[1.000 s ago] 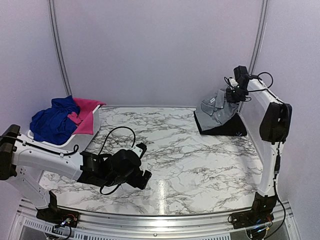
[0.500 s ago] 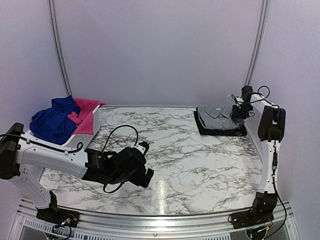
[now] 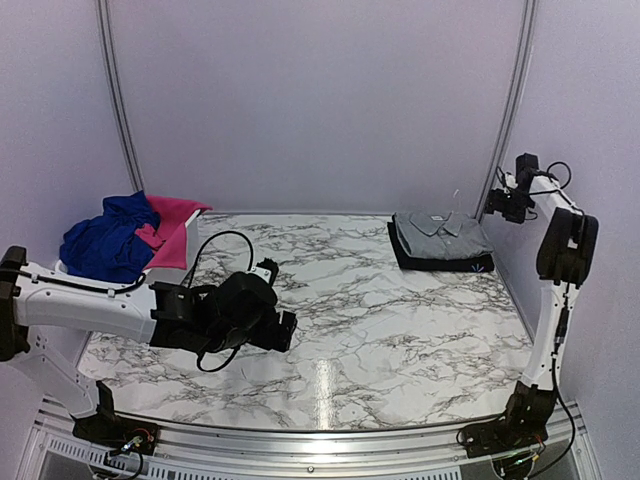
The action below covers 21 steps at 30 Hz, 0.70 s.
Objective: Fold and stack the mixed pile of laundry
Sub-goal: Place the square-folded shirt at the corner of the board, then adjust the square-folded shirt at the center of the board.
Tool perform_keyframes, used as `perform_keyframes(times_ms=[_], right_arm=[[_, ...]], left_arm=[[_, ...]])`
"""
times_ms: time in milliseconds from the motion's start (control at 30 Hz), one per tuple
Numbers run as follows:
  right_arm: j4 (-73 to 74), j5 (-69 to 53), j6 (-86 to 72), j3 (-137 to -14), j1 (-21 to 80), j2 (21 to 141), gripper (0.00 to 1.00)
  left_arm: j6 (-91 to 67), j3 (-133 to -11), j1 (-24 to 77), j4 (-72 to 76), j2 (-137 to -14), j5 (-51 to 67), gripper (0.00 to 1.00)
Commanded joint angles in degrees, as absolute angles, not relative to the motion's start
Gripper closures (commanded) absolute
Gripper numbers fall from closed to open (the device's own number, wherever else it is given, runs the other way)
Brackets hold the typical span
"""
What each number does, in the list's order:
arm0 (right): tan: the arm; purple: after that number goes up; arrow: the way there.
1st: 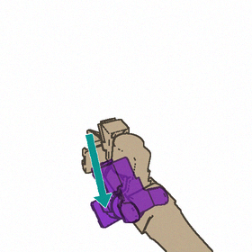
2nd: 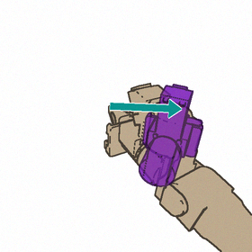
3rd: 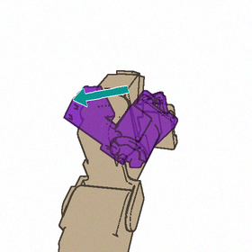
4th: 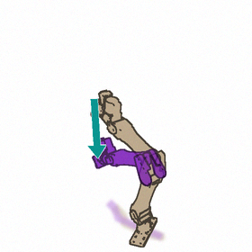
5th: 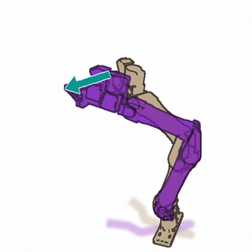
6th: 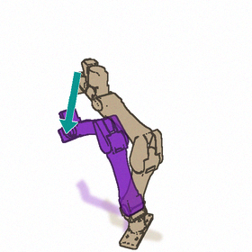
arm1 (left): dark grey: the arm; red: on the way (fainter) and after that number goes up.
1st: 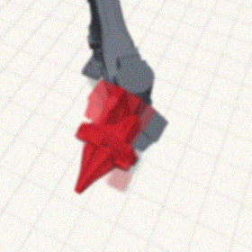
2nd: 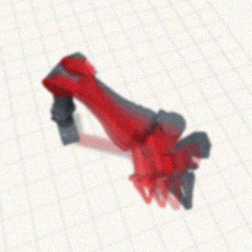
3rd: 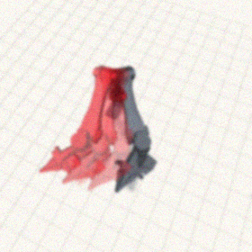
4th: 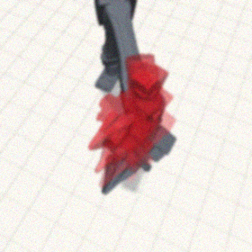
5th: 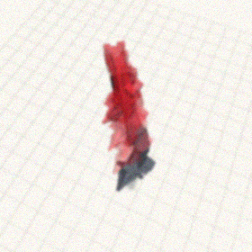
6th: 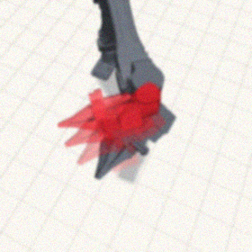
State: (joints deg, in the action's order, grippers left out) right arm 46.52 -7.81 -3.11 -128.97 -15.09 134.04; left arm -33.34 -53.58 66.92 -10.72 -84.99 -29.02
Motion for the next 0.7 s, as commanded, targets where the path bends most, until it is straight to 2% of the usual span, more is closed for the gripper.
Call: perform_keyframes(times_ms=[0,133,367,667], right_arm=[[44.3,-14.8,-5.0,-123.6,-14.5,128.8,0.28],[42.2,-18.9,-7.1,-119.0,-14.4,128.7,0.3],[42.0,-19.3,-7.6,-118.1,-14.3,133.5,0.3],[44.3,-14.4,-7.1,-121.2,-14.8,134.9,0.29]], left_arm=[[-37.4,-53.0,65.9,-13.1,-81.2,-32.4,0.01],[-40.2,-52.2,65.0,-14.0,-78.4,-32.9,0.01],[-44.7,-48.9,62.8,-14.2,-71.7,-32.0,0.01],[-48.1,-47.7,58.7,-23.0,-65.7,-32.0,0.01]])
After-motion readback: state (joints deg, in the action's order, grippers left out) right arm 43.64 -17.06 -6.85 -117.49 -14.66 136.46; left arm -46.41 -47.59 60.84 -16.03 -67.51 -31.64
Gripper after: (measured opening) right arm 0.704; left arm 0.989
